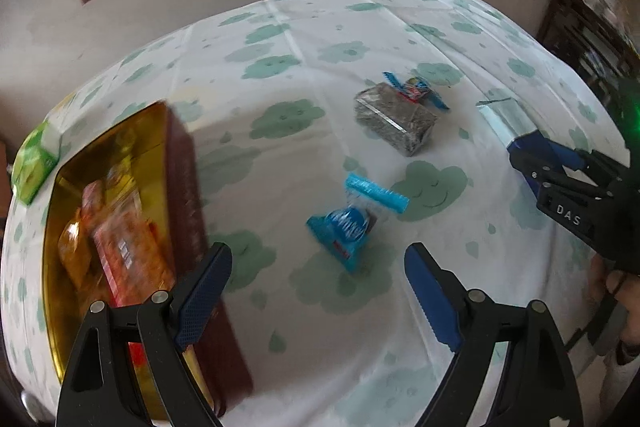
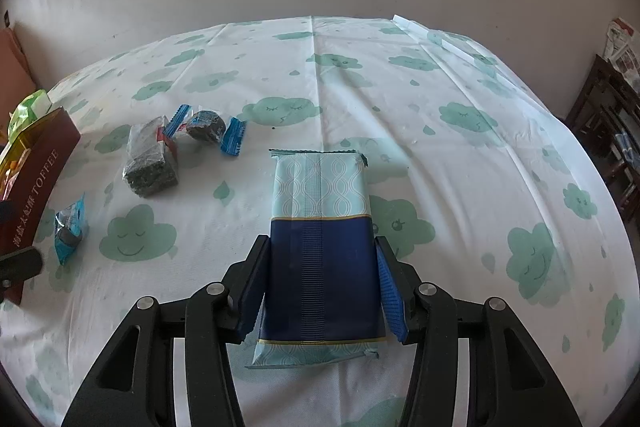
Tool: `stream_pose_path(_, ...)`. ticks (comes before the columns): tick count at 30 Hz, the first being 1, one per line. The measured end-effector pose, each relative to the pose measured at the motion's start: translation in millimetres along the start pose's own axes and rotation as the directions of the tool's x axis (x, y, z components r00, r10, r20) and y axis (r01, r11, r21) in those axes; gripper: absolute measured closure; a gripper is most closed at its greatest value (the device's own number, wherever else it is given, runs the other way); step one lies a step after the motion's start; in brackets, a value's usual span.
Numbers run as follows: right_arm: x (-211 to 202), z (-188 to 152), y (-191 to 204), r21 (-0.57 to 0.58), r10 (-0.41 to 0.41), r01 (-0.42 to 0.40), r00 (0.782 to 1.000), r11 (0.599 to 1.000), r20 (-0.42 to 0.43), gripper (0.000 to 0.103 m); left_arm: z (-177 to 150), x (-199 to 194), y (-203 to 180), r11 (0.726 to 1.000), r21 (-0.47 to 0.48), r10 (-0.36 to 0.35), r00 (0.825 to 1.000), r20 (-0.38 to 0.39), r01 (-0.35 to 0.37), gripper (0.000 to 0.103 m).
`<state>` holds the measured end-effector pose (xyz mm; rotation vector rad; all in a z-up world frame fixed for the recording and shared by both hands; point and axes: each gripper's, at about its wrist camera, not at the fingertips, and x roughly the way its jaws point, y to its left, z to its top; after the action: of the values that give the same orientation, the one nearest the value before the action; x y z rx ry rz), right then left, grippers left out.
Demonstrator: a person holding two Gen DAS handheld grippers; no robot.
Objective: Organize snacks
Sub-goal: 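Move the left tool toward the blue wrapped candy while the right gripper holds the blue packet, then grasp the blue wrapped candy with the left gripper while the right holds the blue packet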
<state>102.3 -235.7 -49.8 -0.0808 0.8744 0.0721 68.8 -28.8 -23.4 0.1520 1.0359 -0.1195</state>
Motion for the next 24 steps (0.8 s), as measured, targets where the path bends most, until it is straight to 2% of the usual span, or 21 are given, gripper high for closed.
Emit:
stream_pose_path(4,0,0,0,0.0,0.0,0.0,1.0,1.0,0.0,0.052,9,16,-6,0.999,0.048,0.005,1.0,-0.008,-0.005,0.031)
stream_pose_path(7,0,0,0,0.0,0.0,0.0,1.0,1.0,0.0,0.052,15,23,-5,0.999,0.034,-0.003,1.0,-0.018,0.003,0.036)
stream_pose_path(8,0,0,0,0.0,0.0,0.0,1.0,1.0,0.0,0.051,17,25,-5,1.0,0.031,-0.007,1.0,-0.022,0.008,0.042)
stream_pose_path(12,1,1,-1,0.001,0.0,0.0,1.0,1.0,0.0,0.051,18,32,-4,0.999,0.009,-0.032,0.999,-0.037,0.032,0.057)
stream_pose_path(14,0,0,0,0.001,-0.001,0.001,1.0,1.0,0.0,0.051,17,34,-3,0.999,-0.006,-0.051,0.998,-0.046,0.05,0.071)
stream_pose_path(15,1,1,0,0.001,-0.001,0.001,1.0,1.0,0.0,0.051,17,37,-2,0.998,-0.014,-0.057,0.997,-0.055,0.056,0.074)
stream_pose_path(24,0,0,0,0.001,-0.001,0.001,1.0,1.0,0.0,0.051,11,32,3,0.996,-0.054,-0.072,0.996,-0.05,0.069,0.078)
